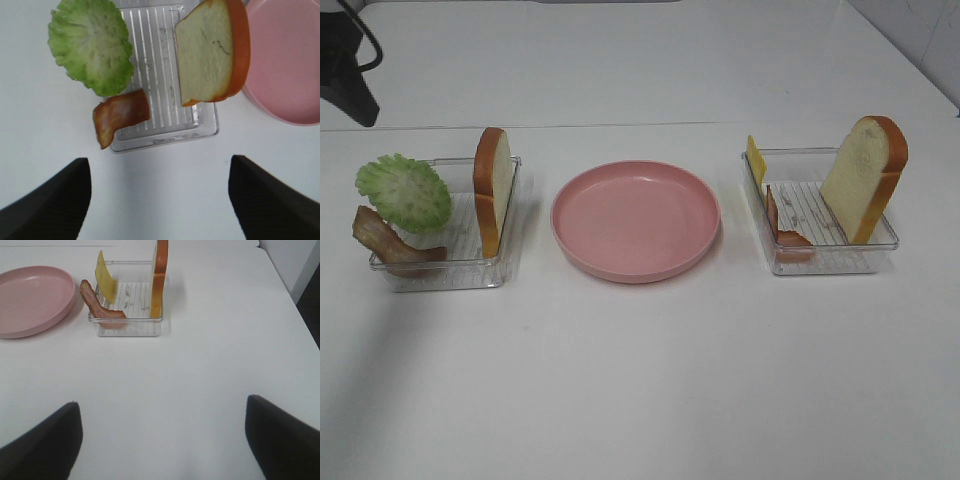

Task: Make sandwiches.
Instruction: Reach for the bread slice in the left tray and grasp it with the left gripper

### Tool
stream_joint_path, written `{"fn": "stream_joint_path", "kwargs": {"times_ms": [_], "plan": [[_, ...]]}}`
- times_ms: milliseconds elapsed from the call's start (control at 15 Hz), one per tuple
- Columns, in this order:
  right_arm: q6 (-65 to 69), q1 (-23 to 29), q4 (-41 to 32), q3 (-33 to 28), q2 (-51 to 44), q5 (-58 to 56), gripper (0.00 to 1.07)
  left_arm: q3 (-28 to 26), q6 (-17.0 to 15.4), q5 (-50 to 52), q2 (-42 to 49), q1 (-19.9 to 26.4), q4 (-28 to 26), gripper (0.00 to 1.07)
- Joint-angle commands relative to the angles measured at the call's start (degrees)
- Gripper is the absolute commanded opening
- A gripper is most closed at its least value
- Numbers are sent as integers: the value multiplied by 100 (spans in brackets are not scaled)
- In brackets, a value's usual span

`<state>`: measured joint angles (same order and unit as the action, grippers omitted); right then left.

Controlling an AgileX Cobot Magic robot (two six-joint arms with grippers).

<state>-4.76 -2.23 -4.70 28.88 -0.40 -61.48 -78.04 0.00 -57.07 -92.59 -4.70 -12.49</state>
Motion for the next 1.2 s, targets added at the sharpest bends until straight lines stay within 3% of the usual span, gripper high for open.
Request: {"fn": "stream_joint_path", "kwargs": {"times_ms": [67, 267, 400, 533, 867, 1200], "plan": [[-46, -34, -11, 0, -74, 63, 83, -613, -647, -367, -476, -372, 223, 72], [-46, -34, -11, 0, -74, 63, 83, -1255, -1077, -682, -997, -819, 625, 72], [-46, -34, -11, 0, -74, 63, 83, -1919, -1713, -934, -1650, -1272, 1083, 72], [-46, -34, -11, 0, -74, 63, 83, -2217, -1937, -1037, -1965, -1432, 1249, 72], [-46, -34, -11, 0, -74, 63, 83, -2945, -2108, -1031, -2819, -1558, 1249, 72], [-46, -34, -11, 0, -74, 63, 83, -3014, -2137, -504, -3254, -1558, 1249, 71]]}}
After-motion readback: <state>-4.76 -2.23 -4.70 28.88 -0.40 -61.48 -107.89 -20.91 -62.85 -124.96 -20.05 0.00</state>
